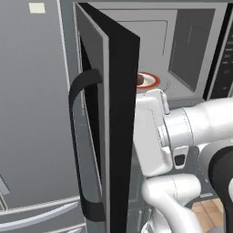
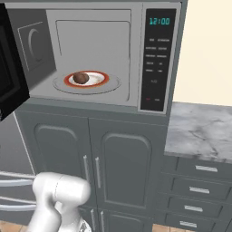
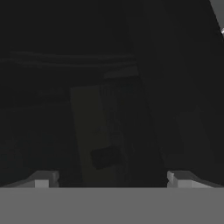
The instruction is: Retrieve the reheated potato from the microwave, then place the potato, cheese, and condiment on the cutting board.
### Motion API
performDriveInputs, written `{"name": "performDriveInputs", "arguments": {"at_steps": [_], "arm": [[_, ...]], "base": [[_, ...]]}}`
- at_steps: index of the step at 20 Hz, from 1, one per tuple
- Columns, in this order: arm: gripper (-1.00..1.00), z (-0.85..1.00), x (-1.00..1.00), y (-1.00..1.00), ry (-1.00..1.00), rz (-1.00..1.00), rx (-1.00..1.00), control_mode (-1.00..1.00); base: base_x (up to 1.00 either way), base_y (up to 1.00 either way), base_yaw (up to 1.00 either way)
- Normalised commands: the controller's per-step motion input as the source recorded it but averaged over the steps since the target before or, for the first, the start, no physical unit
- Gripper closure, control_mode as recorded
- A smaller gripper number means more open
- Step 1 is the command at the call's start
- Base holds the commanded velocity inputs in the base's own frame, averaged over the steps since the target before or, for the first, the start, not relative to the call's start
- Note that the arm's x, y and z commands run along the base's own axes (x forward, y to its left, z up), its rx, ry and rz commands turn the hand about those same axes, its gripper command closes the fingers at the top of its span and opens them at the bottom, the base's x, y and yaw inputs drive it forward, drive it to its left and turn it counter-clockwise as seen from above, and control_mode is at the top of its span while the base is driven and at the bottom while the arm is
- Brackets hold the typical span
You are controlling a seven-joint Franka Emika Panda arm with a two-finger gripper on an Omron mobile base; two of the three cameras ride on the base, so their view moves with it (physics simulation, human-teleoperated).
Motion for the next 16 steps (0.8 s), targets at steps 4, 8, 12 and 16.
{"name": "performDriveInputs", "arguments": {"at_steps": [4, 8, 12, 16], "arm": [[-1.00, -0.14, 0.14, 0.59, -0.01, -0.02, 0.00, -1.00], [-1.00, -0.05, 0.10, 0.21, -0.03, -0.03, -0.01, -1.00], [-1.00, 0.00, 0.00, -0.44, 0.00, 0.00, -0.16, -1.00], [-1.00, 0.07, 0.00, -0.54, -0.05, 0.00, -0.18, -1.00]], "base": [[0.00, 0.00, 0.00], [0.00, 0.00, 0.00], [0.00, 0.00, 0.00], [0.00, 0.00, 0.00]]}}
